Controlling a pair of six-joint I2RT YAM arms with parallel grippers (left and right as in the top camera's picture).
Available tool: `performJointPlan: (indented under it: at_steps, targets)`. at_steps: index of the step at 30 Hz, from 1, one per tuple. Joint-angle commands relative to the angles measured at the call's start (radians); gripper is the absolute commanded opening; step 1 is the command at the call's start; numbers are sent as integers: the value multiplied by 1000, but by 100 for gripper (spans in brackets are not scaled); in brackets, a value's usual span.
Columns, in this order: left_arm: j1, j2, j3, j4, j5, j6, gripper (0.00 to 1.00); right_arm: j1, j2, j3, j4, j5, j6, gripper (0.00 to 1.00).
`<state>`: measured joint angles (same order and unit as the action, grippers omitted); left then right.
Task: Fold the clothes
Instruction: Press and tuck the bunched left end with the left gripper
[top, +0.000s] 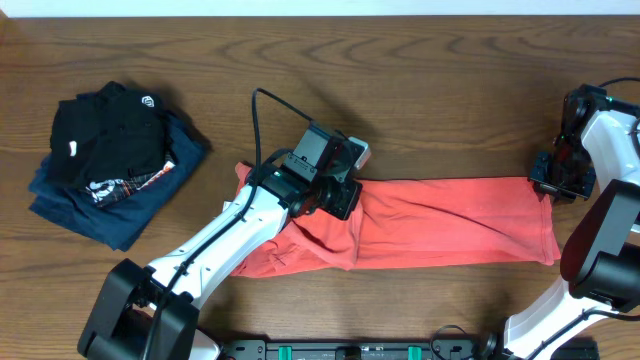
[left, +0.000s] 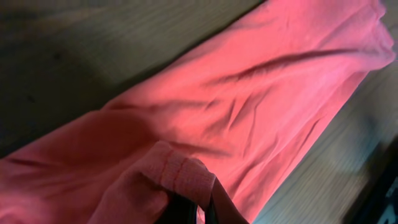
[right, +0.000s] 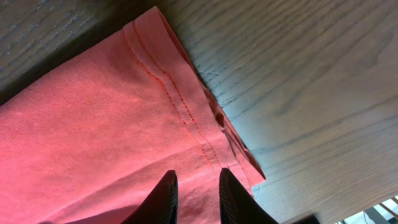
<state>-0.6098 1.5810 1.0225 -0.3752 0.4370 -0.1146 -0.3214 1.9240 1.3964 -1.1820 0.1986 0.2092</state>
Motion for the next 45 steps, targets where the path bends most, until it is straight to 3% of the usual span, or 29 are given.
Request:
performJointPlan:
  at_steps: [1,18,20,21,22,25,29,32,35,39,45]
  targets:
    - [-3,2,10,10,23,-23,7,8,-13,-4,0,3,14,22]
    - [-4,9,9,100,22,-291,9,8,-13,-4,-2,3,14,22]
    - [-4,11,9,93,2,-291,17,8,-13,-4,0,3,14,22]
    - [-5,13,9,84,-14,-291,34,8,-13,-4,0,3,14,22]
    - [-4,16,9,79,-25,-291,45,8,-13,-4,0,3,14,22]
    - [0,25,9,56,-36,-242,58,8,-13,-4,-2,3,14,22]
    - [52,-6,10,23,-39,-219,57,8,-13,-4,-4,3,14,22]
    - [108,-41,10,-36,-55,-219,45,8,-13,-4,-3,3,14,22]
    - [145,-45,9,-142,-164,-220,33,8,-13,-4,-3,-2,14,22]
    - [166,-19,-5,-190,-310,-224,33,8,-13,-4,-4,-20,13,22]
    - [206,20,-8,-193,-387,-278,42,8,-13,-4,-12,-20,10,22]
